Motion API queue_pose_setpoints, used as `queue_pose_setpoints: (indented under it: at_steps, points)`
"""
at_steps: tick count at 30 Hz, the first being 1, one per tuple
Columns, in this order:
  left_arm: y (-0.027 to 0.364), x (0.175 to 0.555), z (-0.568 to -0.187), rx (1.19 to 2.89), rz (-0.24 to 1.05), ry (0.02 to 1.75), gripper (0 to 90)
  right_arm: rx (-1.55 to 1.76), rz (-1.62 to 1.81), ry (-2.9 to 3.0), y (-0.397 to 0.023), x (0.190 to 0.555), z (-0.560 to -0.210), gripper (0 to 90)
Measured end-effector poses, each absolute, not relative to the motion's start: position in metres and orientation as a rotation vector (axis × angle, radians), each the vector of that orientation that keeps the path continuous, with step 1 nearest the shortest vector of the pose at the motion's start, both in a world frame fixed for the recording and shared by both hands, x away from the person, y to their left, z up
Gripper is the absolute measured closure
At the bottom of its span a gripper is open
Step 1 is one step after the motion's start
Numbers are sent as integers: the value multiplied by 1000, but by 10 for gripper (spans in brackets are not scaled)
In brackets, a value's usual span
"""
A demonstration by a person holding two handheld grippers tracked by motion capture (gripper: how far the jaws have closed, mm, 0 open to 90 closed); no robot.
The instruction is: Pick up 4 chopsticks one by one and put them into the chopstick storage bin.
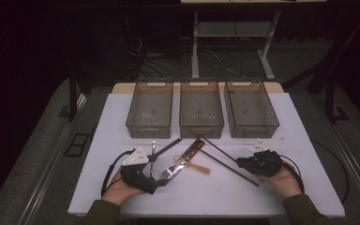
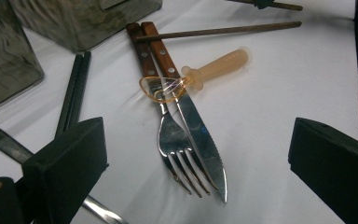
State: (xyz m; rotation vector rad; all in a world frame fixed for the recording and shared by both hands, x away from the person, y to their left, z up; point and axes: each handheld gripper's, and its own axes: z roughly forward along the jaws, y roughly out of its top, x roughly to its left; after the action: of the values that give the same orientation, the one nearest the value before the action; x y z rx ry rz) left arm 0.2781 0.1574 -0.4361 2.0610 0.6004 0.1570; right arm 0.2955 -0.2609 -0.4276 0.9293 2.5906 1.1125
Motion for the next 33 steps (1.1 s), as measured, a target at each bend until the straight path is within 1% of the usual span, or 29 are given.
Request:
queue_pose_setpoints:
  at_steps: [17,33]
  points:
    - [157,277,-435,2042,154,614,37,942,1245,2543,-256,298,-419,839]
    - [157,275,-432,2019,155,612,37,921,1387,2486,-228,318,-408,839]
